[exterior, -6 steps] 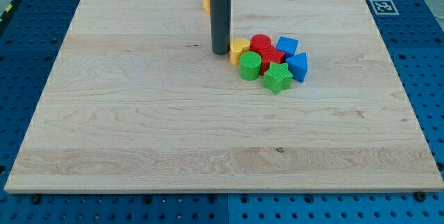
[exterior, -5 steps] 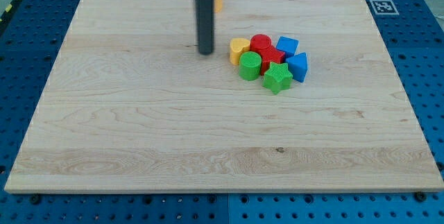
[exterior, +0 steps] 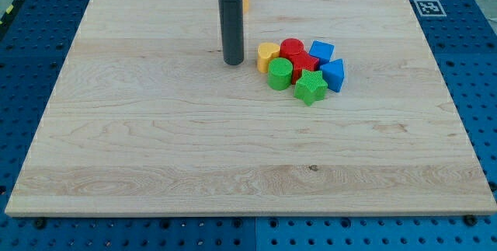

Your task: Slide the green star to the bottom of the green circle

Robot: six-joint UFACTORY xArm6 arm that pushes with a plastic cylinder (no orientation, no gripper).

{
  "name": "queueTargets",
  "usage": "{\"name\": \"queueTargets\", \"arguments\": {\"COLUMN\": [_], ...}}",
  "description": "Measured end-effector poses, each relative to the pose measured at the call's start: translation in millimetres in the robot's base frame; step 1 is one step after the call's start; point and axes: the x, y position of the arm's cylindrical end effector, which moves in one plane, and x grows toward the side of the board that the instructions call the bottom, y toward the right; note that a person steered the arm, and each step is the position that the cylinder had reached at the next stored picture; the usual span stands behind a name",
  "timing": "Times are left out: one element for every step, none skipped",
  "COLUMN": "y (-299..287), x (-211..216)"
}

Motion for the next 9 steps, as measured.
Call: {"name": "queueTargets", "arguments": {"y": [0, 18, 70, 160, 233, 241, 241, 241, 234], "x": [24, 69, 120, 142, 121, 119, 119, 105, 74]}}
